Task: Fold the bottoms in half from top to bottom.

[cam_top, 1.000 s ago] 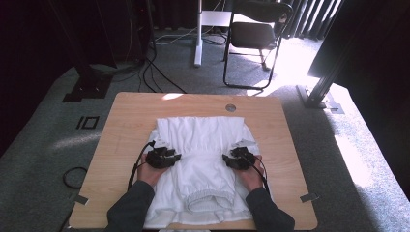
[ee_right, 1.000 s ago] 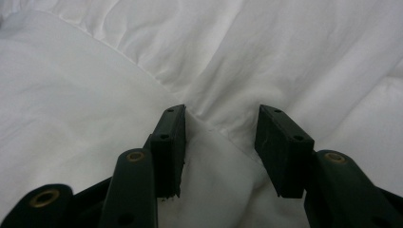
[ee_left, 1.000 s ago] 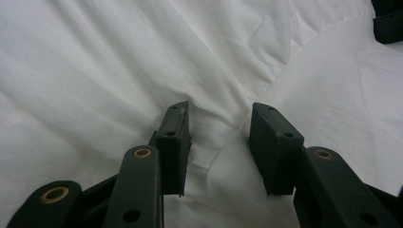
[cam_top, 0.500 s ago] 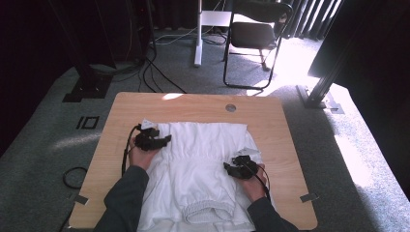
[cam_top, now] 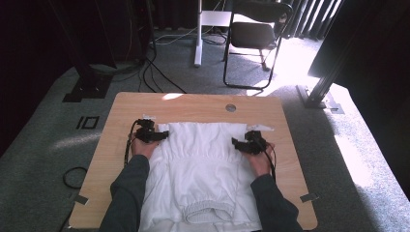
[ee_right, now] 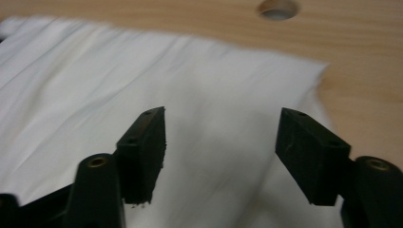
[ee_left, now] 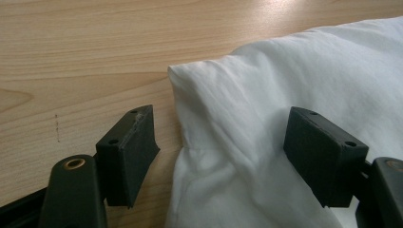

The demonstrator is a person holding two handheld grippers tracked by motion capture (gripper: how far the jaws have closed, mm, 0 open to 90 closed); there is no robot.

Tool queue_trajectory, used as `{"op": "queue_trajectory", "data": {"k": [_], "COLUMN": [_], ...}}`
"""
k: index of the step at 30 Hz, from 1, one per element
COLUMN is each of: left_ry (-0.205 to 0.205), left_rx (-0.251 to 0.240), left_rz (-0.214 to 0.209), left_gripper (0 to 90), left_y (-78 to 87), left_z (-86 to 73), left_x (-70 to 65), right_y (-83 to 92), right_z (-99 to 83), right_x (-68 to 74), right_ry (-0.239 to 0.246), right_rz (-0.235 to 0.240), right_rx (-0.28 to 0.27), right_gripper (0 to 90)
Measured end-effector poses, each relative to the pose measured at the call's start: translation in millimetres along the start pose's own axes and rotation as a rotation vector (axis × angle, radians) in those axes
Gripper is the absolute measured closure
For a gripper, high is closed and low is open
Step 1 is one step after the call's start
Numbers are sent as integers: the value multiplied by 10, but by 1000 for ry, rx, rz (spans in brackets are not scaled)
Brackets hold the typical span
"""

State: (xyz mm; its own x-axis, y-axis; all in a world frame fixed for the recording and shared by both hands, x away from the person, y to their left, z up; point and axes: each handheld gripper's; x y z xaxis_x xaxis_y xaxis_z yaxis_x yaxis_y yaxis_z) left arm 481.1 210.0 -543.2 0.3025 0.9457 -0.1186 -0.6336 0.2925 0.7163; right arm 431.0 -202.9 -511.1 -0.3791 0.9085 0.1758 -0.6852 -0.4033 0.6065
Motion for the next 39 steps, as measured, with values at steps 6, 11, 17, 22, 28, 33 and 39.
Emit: {"op": "queue_trajectory", "data": {"k": [6,11,17,22,28,33,39], "left_ry": [-11,-24,-41,6,53,29,36], "left_rx": [-1,4,26,52,-20,-96,-210], "left_rz": [-1,-34,-82,-140,-166,-150,-166], "left_gripper": [248,268,479,830,852,853,854], "left_y": [3,7,28,41,200,405,652], "left_z": [-11,-16,-10,6,188,468,751], "left_x": [-3,-36,-68,-4,84,54,53], "right_y": [-468,-682,-710,-684,-555,-366,-137], "right_z": [220,155,151,167,331,653,959], "right_x": [-276,-331,-224,-279,-286,-224,-191], "right_ry": [-89,-130,-28,-103,-70,-24,-3], "right_rz": [-73,-88,-76,-10,-30,-36,-44], "right_rx": [81,132,133,149,79,-4,-112], "right_gripper": [270,265,535,803,815,815,816]}}
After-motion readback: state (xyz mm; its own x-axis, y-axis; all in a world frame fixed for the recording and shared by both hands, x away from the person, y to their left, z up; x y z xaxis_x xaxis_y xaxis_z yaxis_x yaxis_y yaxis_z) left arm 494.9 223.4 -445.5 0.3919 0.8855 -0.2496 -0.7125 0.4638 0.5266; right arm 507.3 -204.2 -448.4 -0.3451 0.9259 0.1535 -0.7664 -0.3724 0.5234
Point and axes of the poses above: each handheld gripper's, and its own axes: y roughly backward along the jaws, z roughly out of its top, x roughly to its left, and after that the axes turned 2 degrees about z, right-handed
